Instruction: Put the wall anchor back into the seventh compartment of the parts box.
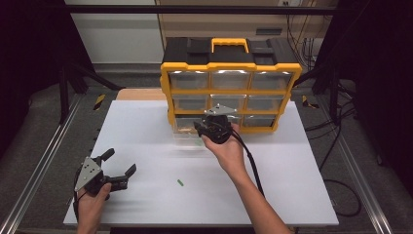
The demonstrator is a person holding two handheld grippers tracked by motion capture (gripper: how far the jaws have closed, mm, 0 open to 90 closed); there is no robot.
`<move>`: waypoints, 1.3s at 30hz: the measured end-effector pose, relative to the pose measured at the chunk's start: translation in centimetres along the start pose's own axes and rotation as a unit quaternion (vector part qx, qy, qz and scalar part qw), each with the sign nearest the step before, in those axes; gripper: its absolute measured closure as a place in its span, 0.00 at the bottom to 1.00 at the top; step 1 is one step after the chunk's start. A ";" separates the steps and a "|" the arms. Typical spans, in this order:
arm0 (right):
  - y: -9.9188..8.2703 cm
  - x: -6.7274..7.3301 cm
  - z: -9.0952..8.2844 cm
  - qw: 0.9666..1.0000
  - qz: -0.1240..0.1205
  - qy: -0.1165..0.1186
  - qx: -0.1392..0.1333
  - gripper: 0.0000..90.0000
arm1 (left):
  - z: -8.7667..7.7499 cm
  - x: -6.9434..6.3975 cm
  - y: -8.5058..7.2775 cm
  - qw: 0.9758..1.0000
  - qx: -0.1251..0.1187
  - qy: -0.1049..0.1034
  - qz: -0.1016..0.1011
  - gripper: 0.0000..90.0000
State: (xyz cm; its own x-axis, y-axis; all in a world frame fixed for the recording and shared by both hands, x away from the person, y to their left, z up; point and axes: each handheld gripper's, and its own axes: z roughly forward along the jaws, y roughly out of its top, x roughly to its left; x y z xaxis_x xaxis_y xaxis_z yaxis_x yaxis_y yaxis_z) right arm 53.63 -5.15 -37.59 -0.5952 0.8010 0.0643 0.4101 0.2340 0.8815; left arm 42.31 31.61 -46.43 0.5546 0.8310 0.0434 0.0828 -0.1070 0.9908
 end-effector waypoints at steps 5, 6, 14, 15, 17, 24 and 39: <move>0.0 0.4 -0.7 1.000 -0.015 0.003 0.002 0.42 | 0.0 0.0 0.0 1.000 0.001 0.001 0.000 0.01; 0.0 0.7 -0.9 1.000 -0.016 0.001 0.006 0.36 | 0.0 0.0 0.0 1.000 0.001 0.001 0.000 0.01; -1.1 2.1 -1.6 0.999 -0.037 0.013 0.037 0.15 | -0.1 0.1 0.0 1.000 0.001 0.003 0.000 0.01; -1.2 2.3 -1.6 0.998 -0.041 0.014 0.040 0.14 | -0.1 0.1 0.0 1.000 0.001 0.003 0.000 0.01; -1.5 2.6 -1.7 0.998 -0.041 0.017 0.045 0.12 | -0.1 0.0 0.0 1.000 0.001 0.002 0.000 0.01; -2.6 3.3 -2.2 0.997 -0.038 0.034 0.056 0.11 | 0.0 0.1 0.0 1.000 0.001 0.002 0.000 0.01; -5.9 4.4 -2.3 0.992 -0.033 0.056 0.104 0.11 | 0.0 0.1 0.0 1.000 0.001 0.002 0.000 0.01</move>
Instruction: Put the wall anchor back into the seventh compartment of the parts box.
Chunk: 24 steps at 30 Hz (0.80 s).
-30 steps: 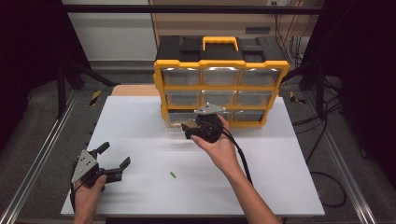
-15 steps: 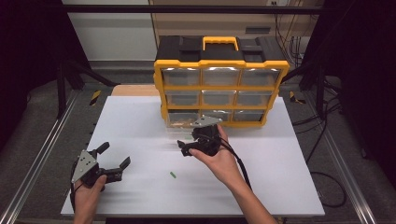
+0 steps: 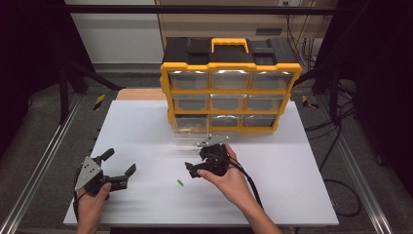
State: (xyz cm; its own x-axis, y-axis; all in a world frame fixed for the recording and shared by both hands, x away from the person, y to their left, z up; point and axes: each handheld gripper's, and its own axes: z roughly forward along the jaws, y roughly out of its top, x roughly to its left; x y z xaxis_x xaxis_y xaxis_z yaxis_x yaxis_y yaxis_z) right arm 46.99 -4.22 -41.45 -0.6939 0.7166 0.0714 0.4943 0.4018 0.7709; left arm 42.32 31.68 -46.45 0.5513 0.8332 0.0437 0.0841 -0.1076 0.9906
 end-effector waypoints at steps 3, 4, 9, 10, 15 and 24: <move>-0.5 0.1 0.2 1.000 0.001 0.001 0.005 0.11 | 0.0 0.0 0.0 1.000 0.000 0.000 0.000 0.01; -0.6 0.2 0.2 1.000 0.002 0.001 0.005 0.12 | 0.0 0.0 0.0 1.000 0.000 0.000 0.000 0.01; -1.3 0.7 0.4 1.000 0.001 0.007 0.009 0.12 | 0.1 -0.1 0.0 1.000 0.001 -0.001 0.001 0.01; -1.4 0.7 0.4 1.000 0.002 0.007 0.010 0.12 | 0.1 -0.1 0.0 1.000 0.001 -0.001 0.001 0.01; -1.8 1.0 0.5 1.000 -0.001 0.009 0.011 0.12 | 0.0 0.0 0.0 1.000 0.000 -0.001 0.001 0.01; -2.5 1.4 0.8 1.000 -0.006 0.009 0.013 0.12 | 0.1 0.0 0.0 1.000 0.001 -0.001 0.002 0.01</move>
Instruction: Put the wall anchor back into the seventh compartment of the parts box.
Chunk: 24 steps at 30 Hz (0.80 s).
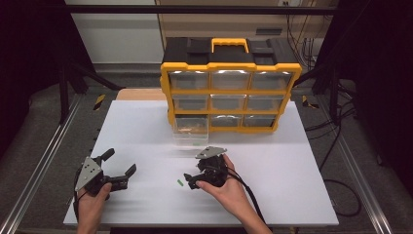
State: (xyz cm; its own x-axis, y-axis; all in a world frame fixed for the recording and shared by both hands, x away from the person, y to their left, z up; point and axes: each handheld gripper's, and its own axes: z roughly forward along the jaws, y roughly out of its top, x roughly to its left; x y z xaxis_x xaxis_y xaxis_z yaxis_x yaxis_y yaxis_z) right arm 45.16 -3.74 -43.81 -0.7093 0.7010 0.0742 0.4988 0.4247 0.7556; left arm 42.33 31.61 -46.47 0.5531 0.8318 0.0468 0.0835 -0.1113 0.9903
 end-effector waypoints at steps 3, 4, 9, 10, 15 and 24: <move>-0.2 0.2 0.1 1.000 -0.005 0.000 0.002 0.12 | 0.0 0.0 0.0 1.000 0.000 0.001 0.000 0.01; -0.3 0.3 0.2 1.000 -0.006 0.000 0.002 0.12 | 0.0 0.0 0.0 1.000 0.000 0.001 0.000 0.01; -0.8 0.6 0.5 1.000 -0.006 0.008 0.007 0.12 | 0.0 0.0 0.0 1.000 0.000 0.001 0.000 0.01; -0.9 0.7 0.5 1.000 -0.007 0.011 0.007 0.12 | 0.0 0.0 0.0 1.000 0.000 0.001 0.000 0.01; -1.4 1.3 0.9 1.000 -0.013 0.018 0.016 0.13 | 0.0 0.0 0.0 1.000 0.000 0.000 0.001 0.01; -1.7 1.8 1.4 0.999 -0.015 0.027 0.027 0.25 | 0.0 0.0 0.0 1.000 0.000 0.000 0.001 0.01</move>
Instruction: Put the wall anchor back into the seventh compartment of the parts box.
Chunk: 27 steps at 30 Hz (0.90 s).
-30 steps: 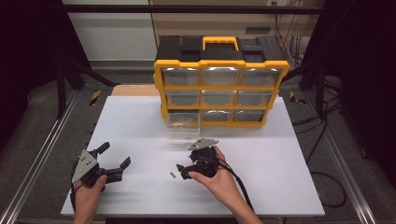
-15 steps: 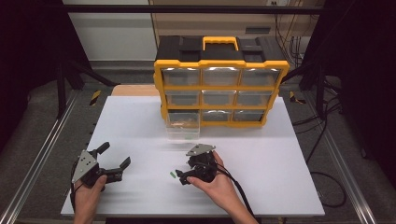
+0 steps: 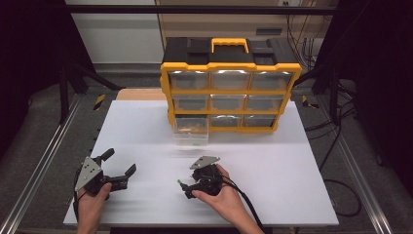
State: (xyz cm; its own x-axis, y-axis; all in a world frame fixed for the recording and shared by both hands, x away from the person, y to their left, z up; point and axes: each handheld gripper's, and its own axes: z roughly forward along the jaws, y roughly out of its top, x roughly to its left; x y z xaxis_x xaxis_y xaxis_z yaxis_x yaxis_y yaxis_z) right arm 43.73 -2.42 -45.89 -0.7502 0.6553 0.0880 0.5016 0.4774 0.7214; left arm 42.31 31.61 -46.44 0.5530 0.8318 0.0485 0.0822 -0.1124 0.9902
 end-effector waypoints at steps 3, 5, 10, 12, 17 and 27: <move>-0.1 0.2 0.2 1.000 -0.001 0.002 0.004 0.34 | 0.0 0.0 0.0 1.000 0.000 0.000 0.000 0.01; -0.1 0.3 0.4 1.000 0.001 0.004 0.006 0.39 | 0.0 0.0 0.0 1.000 0.000 0.000 0.000 0.01; -0.1 0.6 0.7 1.000 0.004 0.005 0.008 0.49 | -0.1 0.1 0.0 1.000 -0.001 0.001 -0.001 0.01; -0.1 0.6 0.8 1.000 0.005 0.008 0.007 0.53 | 0.0 0.0 0.0 1.000 0.000 0.001 -0.001 0.01; 0.0 0.7 1.2 1.000 0.011 0.016 0.011 0.61 | 0.0 0.0 0.0 1.000 0.000 0.001 -0.001 0.01; 0.2 0.8 2.5 0.999 0.021 0.022 0.021 0.71 | -0.1 0.1 0.0 1.000 0.000 0.001 -0.001 0.01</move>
State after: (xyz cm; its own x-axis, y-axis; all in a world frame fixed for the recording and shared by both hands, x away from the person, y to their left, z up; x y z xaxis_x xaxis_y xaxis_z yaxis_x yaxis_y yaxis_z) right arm 44.26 -0.32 -47.42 -0.7459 0.6494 0.1481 0.5498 0.4747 0.6873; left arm 42.31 31.70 -46.43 0.5505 0.8335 0.0469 0.0830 -0.1106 0.9904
